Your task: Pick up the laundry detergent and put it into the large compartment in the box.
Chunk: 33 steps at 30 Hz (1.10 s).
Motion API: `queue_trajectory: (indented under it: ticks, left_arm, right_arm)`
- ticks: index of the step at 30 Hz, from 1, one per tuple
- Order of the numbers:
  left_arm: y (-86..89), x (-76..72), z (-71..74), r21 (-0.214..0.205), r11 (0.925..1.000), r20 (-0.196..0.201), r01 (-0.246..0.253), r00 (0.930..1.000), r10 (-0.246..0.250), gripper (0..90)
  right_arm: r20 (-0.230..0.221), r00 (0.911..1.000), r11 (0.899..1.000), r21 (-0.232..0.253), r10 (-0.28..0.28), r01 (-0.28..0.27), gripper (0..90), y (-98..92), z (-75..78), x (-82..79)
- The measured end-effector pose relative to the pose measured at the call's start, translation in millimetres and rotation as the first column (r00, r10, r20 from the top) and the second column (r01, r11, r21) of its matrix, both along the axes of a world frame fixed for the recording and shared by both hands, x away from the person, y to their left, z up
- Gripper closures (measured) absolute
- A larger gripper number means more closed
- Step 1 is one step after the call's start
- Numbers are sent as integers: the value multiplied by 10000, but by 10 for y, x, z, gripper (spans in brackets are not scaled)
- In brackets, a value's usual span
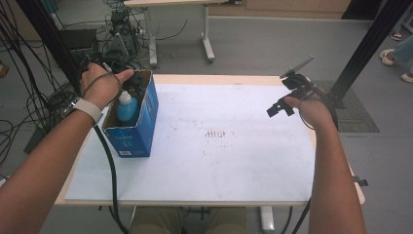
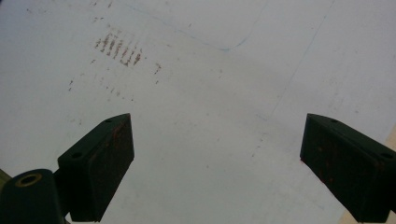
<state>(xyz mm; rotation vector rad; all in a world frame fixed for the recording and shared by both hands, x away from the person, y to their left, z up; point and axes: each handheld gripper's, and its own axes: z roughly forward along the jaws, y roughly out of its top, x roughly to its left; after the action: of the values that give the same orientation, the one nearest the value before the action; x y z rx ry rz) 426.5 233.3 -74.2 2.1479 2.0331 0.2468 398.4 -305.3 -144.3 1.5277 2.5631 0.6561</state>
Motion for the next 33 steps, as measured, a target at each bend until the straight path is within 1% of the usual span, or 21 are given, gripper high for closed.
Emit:
queue_trajectory:
  ticks: [2,7,9,13,14,16,18,20,21,22,24,26,29,32,33]
  left_arm:
    - [27,-6,72,-207,9998,16,75,10000,-75,57]
    - [-2,-58,261,-101,9995,299,286,9992,-283,55]
    - [21,-78,335,-298,9985,392,449,9983,-437,55]
    - [8,-128,475,-387,9954,680,872,9941,-845,56]
    - [9,-149,515,-478,9936,827,1020,9918,-978,56]
    - [9,-165,571,-569,9901,946,1281,9880,-1224,56]
    - [28,-168,625,-829,9846,1004,1536,9843,-1451,56]
    - [-6,-171,674,-823,9813,1013,1738,9810,-1652,59]
    - [-10,-181,706,-903,9775,1106,1906,9774,-1804,62]
    - [-17,-182,715,-909,9765,1113,1952,9764,-1848,61]
    - [-26,-170,751,-1027,9718,1082,2122,9736,-2011,61]
    - [-68,-174,790,-992,9714,1093,2157,9727,-2048,61]
    - [-111,-167,843,-981,9686,1083,2282,9700,-2176,60]
    - [-175,-164,909,-924,9643,1112,2481,9650,-2376,60]
    - [-191,-158,928,-915,9617,1104,2583,9624,-2480,60]
  right_arm:
    - [9,10000,10000,3,1,-1,95,-5,6,-5]
    - [28,10000,10000,2,-15,15,95,-18,11,-25]
    - [27,10000,10000,13,-21,21,95,-29,14,-33]
    - [28,10000,10000,-6,-82,82,95,-44,28,-47]
    - [28,10000,10000,-4,-95,95,95,-47,31,-49]
    - [28,9999,10000,-5,-97,97,95,-51,40,-52]
    - [38,10000,10000,-14,-90,90,95,-54,47,-55]
    - [51,9999,9999,-9,-113,113,95,-57,54,-59]
    - [55,9999,9999,-10,-109,109,95,-59,56,-60]
    - [50,9999,9999,-18,-105,105,95,-60,59,-59]
    - [45,9999,10000,-21,-96,97,94,-61,60,-60]
    - [53,9999,9999,-17,-103,103,94,-63,63,-64]
    - [63,9999,9999,-27,-112,112,95,-67,71,-69]
    - [78,9999,9999,-27,-112,112,95,-74,77,-72]
    - [80,9999,9999,-17,-106,106,94,-77,77,-72]
